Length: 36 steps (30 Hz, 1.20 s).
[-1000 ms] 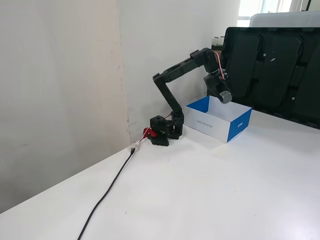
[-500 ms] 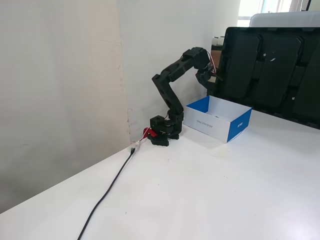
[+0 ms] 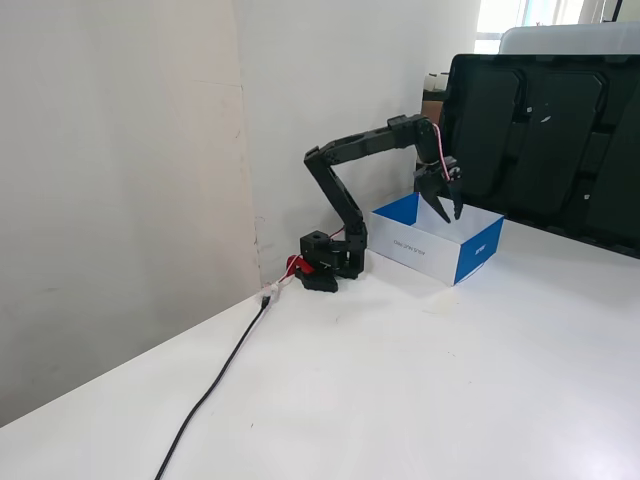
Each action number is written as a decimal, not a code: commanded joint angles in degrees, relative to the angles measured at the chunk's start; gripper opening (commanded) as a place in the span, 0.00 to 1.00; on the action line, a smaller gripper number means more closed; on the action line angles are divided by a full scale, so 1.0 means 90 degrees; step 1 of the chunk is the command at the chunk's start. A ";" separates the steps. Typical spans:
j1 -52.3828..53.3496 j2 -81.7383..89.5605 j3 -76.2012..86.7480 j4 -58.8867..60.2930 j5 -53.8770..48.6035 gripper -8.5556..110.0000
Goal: Pick the gray block and keep it in the box.
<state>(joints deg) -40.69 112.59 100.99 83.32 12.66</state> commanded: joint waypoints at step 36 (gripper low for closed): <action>0.4287 0.9014 0.7832 -0.2314 -0.2148 0.07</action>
<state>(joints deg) -1.58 186.50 171.91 62.31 -6.86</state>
